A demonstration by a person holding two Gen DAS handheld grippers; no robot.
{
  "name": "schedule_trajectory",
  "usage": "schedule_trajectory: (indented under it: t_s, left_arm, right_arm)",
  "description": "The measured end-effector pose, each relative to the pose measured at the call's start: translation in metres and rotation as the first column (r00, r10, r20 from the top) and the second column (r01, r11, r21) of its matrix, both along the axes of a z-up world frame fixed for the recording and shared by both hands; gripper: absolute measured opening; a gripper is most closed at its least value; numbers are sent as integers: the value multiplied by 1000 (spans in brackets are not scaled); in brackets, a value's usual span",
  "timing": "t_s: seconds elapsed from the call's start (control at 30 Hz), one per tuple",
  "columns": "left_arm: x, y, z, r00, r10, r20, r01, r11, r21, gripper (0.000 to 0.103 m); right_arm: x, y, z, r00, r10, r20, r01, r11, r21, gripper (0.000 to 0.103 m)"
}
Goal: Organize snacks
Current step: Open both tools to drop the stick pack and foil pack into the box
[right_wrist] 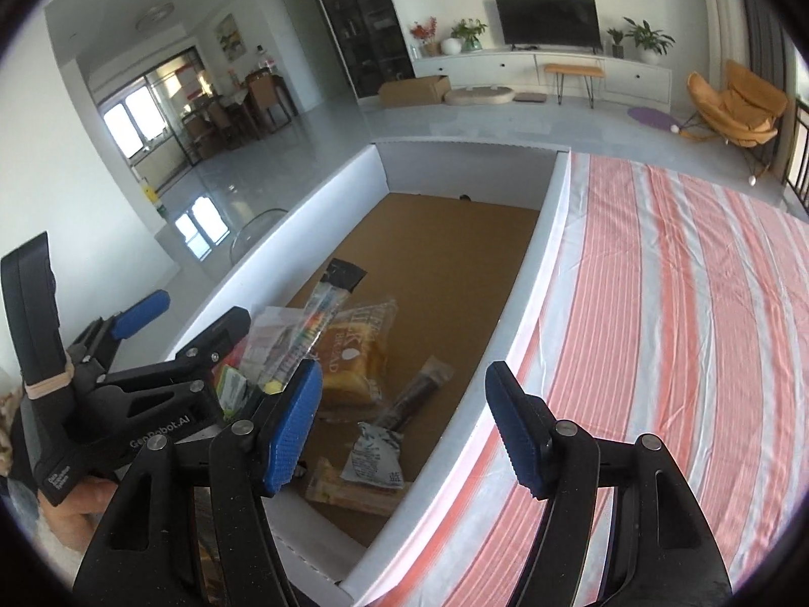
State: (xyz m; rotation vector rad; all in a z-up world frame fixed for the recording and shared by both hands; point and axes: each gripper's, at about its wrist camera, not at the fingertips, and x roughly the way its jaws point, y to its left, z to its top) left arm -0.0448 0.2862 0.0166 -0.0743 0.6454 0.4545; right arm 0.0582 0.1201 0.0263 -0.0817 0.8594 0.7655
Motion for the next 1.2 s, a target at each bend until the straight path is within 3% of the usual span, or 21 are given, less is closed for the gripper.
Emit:
schedule_trajectory:
  t_s: [0.2, 0.4, 0.57, 0.83, 1.2]
  left_arm:
    - [-1, -4, 6, 995, 95, -10, -94, 993, 78, 101]
    - [-10, -6, 13, 996, 87, -22, -86, 996, 14, 102]
    - [-8, 1, 15, 992, 79, -95, -83, 995, -46, 102]
    - [-20, 6, 18, 991, 112, -74, -111, 994, 23, 102]
    - [-23, 8, 10, 989, 119, -85, -119, 993, 6, 103]
  right_arm:
    - [-7, -2, 3, 999, -12, 33, 13, 1000, -20, 77]
    - [-14, 0, 5, 999, -38, 35, 40, 997, -66, 77]
    - [-22, 7, 7, 999, -38, 25, 41, 993, -111, 77]
    - [-26, 20, 9, 1000, -25, 17, 28, 990, -141, 77]
    - [-32, 31, 3, 1000, -6, 18, 9, 985, -171, 77]
